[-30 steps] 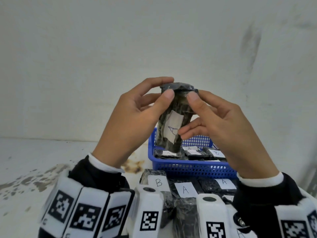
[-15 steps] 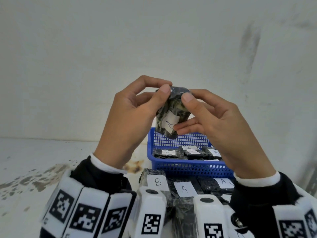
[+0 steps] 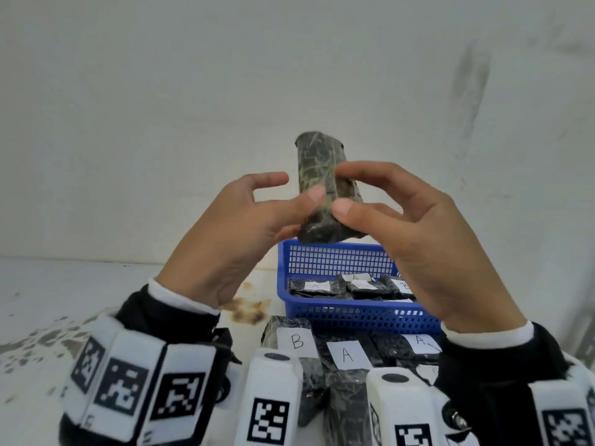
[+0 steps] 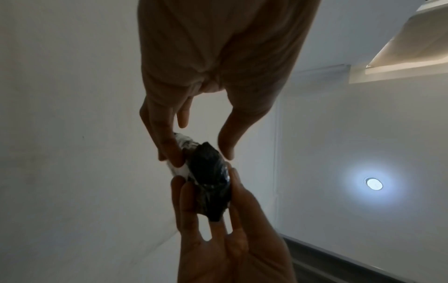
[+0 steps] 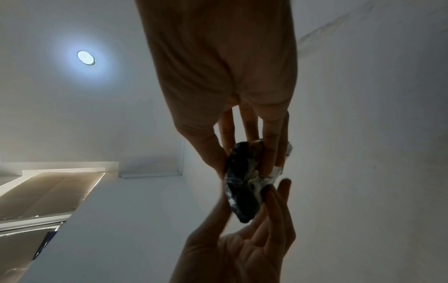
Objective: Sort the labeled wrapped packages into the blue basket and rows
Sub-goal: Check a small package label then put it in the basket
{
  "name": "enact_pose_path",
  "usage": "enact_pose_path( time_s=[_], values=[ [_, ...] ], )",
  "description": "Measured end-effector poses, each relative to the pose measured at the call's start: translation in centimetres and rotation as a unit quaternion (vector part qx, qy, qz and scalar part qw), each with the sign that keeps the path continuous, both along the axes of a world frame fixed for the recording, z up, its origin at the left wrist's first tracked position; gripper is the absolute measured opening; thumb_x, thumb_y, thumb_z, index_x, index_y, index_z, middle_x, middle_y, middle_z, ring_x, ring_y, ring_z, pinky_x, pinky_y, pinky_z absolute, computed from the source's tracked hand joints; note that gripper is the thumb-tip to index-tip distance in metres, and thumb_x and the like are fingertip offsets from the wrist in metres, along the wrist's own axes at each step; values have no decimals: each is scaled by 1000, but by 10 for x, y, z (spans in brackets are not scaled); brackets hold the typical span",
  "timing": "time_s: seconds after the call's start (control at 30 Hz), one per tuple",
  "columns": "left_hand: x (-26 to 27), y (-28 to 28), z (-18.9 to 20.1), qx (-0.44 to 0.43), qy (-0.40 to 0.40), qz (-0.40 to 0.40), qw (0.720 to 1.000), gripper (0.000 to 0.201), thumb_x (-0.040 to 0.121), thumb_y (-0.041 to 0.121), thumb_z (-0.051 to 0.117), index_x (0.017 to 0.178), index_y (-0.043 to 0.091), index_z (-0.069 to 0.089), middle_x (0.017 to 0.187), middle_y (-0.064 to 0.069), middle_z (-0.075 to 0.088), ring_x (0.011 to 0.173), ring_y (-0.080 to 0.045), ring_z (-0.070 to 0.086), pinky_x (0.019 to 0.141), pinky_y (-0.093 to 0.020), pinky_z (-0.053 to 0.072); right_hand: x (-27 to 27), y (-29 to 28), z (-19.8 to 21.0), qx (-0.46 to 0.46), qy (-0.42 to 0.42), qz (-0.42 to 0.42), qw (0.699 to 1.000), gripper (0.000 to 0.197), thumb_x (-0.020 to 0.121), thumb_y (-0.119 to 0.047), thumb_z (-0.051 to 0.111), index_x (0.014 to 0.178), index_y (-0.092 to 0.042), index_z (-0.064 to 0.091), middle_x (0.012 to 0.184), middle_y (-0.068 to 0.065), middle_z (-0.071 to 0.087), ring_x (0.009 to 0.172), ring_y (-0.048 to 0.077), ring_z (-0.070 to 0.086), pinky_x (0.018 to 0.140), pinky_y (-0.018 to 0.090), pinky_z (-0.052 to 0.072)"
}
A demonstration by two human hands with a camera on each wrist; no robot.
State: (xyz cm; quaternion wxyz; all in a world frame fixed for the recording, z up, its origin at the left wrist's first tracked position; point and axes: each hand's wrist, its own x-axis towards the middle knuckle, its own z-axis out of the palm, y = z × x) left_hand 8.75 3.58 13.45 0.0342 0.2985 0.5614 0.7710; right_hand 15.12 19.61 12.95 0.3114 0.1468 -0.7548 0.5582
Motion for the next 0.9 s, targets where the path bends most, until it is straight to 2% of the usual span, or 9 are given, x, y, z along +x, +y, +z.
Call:
enact_pose_path(
  time_s=[0.1,0.2,0.27,0.33,0.5,0.57,0.7,0.8,0.9],
  values=[
    [0,2,-3,-16,26,12,999,72,58,25,71,127,12,52,95,-6,76,88,-16,73,84,-24,54,-2,0,-2,-10,15,-7,1000,50,76,-29,78,122,-39,62,135,-16,59,94,14,74,85,28,56],
    [1,4,-3,-20,41,8,999,55,68,23,69,121,15,59,96,-3,76,85,-13,72,73,-23,58,-3,1,-2,-24,9,3,1000,66,77,-19,80,131,-44,52,140,-13,51,100,12,72,80,23,57],
    [0,4,-3,-27,52,15,998,38,81,18,67,119,17,62,96,-3,75,82,-13,72,67,-21,57,-4,1,-2,-36,1,12,999,72,73,-24,79,137,-38,49,135,-8,59,100,13,73,78,22,58],
    [-1,4,-4,-41,60,27,997,33,87,16,65,120,18,63,95,-5,75,83,-15,71,68,-23,58,-4,2,-2,-42,-9,12,999,75,70,-27,76,140,-31,49,122,-5,68,96,14,74,77,22,58],
    [-1,4,-5,-49,72,48,995,26,89,19,64,115,19,66,88,-2,72,78,-14,68,66,-26,58,-5,2,-1,-38,-16,1,999,67,68,-33,75,133,-28,59,108,-2,73,91,15,75,82,31,60],
    [-1,5,-5,-56,78,50,994,25,90,22,63,114,20,66,91,-5,73,78,-15,68,65,-25,57,-4,1,-1,-35,-19,1,999,62,68,-32,74,129,-28,63,103,-2,73,90,18,75,83,36,60],
    [0,5,-5,-68,94,53,992,19,90,23,62,108,24,68,87,-1,71,75,-12,68,63,-23,56,-6,1,-3,-19,-28,-14,999,53,70,-41,74,122,-30,68,105,0,74,96,22,74,91,47,58],
    [0,6,-5,-71,102,58,991,25,88,33,62,111,26,67,90,-2,72,75,-10,69,65,-26,58,-6,1,-3,-7,-38,-21,999,48,71,-44,73,118,-32,69,105,2,74,94,22,75,87,48,59],
    [-1,4,-5,-73,114,69,988,23,88,32,63,110,28,67,85,1,71,74,-9,68,70,-31,61,-6,0,-3,7,-47,-37,998,48,73,-51,68,118,-36,67,103,2,75,92,17,75,87,47,59]
  ],
)
